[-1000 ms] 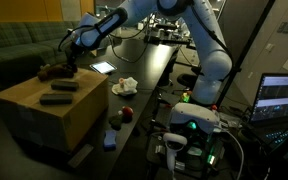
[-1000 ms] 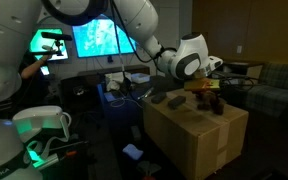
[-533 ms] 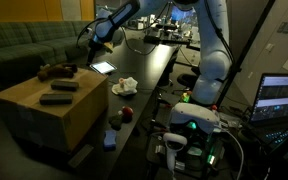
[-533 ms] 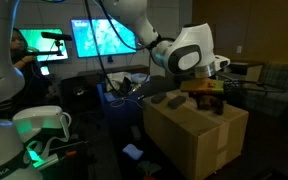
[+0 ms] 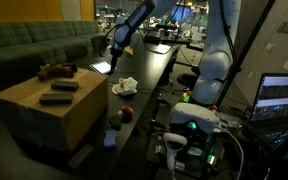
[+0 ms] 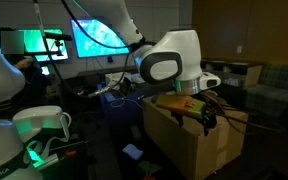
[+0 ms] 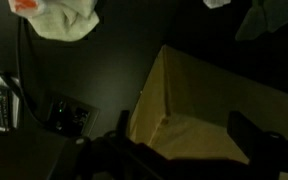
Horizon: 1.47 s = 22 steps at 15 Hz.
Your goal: Place the plastic and the towel from the box onto the table. Move the brown and red toys onto the box. Transfer the black object on the right of the box to the table. Put the blue object from the table onto the box. Pick up the black object from the box and position it on the table. Lastly, take the black object from the left side of the table and place it on the box.
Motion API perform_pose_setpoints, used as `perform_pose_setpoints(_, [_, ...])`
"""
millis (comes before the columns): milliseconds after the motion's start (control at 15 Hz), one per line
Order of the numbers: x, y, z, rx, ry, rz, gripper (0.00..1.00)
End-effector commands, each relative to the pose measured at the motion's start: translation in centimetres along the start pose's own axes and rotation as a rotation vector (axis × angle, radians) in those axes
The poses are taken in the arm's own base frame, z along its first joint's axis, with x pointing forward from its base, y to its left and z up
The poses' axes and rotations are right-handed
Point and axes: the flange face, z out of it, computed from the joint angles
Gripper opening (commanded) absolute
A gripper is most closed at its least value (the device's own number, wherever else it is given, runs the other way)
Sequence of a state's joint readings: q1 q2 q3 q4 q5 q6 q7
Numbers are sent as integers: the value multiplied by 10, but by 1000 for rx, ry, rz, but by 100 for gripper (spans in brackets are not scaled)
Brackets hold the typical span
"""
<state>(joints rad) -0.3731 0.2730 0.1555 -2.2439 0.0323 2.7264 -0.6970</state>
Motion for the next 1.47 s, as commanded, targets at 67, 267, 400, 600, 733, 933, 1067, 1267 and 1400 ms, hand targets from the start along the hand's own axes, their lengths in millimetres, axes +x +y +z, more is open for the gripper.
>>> perform_pose_setpoints(67, [-53,-32,8,25,-73,36,100])
perform_pose_setpoints(267, [-78,-54,36,27,-109,60,100])
perform_pose_setpoints(400, [-88,-71,57,26,-95,88,100])
perform_pose_setpoints(600, [-94,-94,85,-4,-42,122,100])
perform_pose_setpoints(733, [-96,-108,105,-30,-1,145,100])
perform_pose_setpoints(933, [-100,-122,136,-52,8,160,100])
perform_pose_setpoints(1067, [-107,-127,155,-67,-9,179,100])
perform_pose_setpoints(1267, [-117,-135,183,-72,-48,202,100])
perform_pose_setpoints(1400, [-120,-139,196,-66,-64,215,100])
